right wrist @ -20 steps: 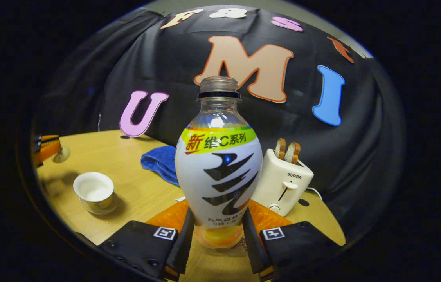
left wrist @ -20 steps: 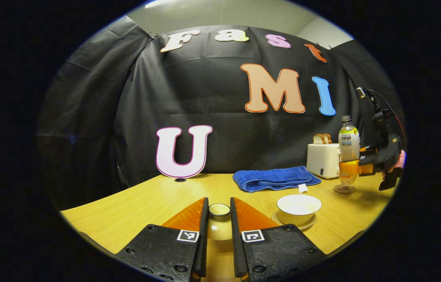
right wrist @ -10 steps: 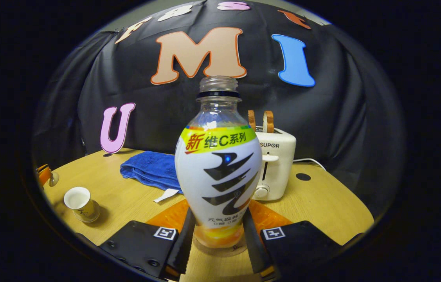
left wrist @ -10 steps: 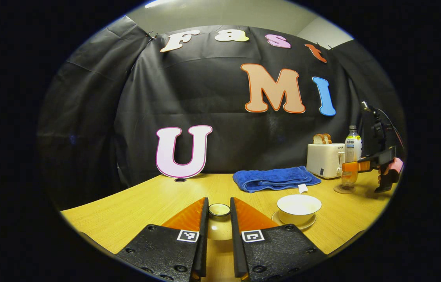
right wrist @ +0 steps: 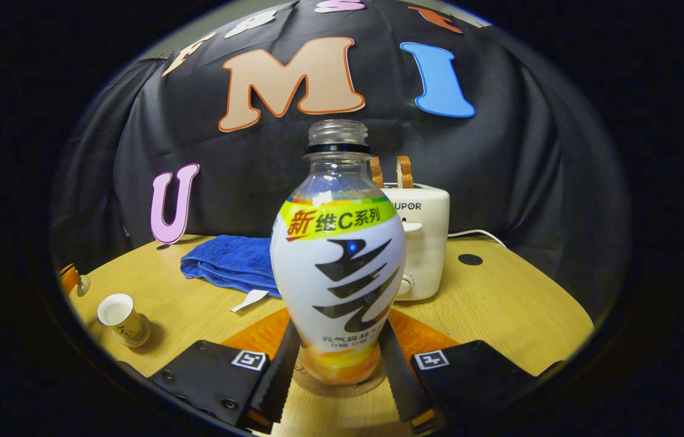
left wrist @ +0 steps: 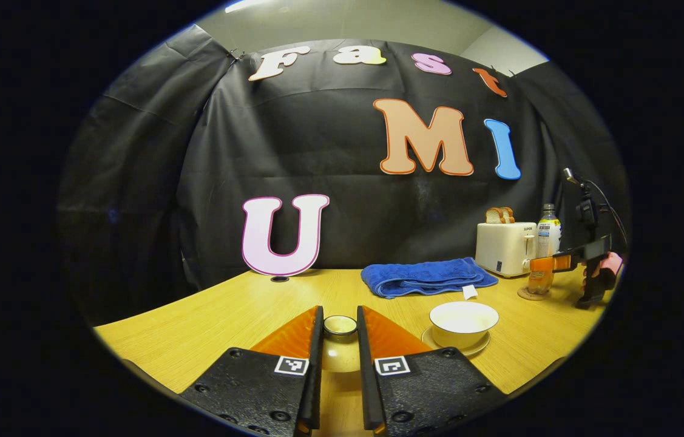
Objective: Open the teacup lid with one hand, grasp the water bottle and pour water into the teacup with the other hand; after pouring, place the water bottle on the coaster and then close the teacup lid.
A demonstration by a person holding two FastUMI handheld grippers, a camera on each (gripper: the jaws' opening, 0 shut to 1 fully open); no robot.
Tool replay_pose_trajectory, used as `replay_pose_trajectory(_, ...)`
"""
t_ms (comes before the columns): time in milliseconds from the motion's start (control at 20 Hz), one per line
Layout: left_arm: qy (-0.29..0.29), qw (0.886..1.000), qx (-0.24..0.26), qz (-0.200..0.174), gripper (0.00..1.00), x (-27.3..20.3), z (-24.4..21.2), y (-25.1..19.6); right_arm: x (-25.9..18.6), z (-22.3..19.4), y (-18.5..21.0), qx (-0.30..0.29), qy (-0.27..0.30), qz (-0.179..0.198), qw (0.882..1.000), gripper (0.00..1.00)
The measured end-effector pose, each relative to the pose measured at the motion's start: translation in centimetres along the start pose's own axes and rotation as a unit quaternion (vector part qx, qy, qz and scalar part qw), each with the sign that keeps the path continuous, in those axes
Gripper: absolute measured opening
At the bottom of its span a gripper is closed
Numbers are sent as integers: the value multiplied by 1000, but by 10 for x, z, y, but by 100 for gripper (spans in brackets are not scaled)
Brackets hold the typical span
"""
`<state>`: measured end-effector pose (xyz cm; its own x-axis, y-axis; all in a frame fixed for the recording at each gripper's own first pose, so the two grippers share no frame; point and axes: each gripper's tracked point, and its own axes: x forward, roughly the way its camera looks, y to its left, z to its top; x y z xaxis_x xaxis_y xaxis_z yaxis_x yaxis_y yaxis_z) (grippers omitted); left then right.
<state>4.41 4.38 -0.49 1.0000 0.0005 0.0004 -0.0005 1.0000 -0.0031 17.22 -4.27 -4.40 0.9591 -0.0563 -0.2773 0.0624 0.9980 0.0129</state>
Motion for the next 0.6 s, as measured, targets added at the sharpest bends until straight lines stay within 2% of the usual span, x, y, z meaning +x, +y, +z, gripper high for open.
replay_pose_trajectory(150, 0, 1000, 0, 0, 25, 0, 0, 0, 0, -2, 3, 4, 0, 8, 1000, 73)
replay_pose_trajectory(300, 0, 1000, 0, 0, 25, 0, 0, 0, -3, -3, 3, 13, -3, 10, 1000, 93)
replay_pose_trajectory(350, 0, 1000, 0, 0, 25, 0, 0, 0, -2, -4, 1, 17, -3, 10, 1000, 95)
replay_pose_trajectory(600, 0, 1000, 0, 0, 25, 0, 0, 0, -14, -6, -4, 16, -9, 6, 1000, 97)
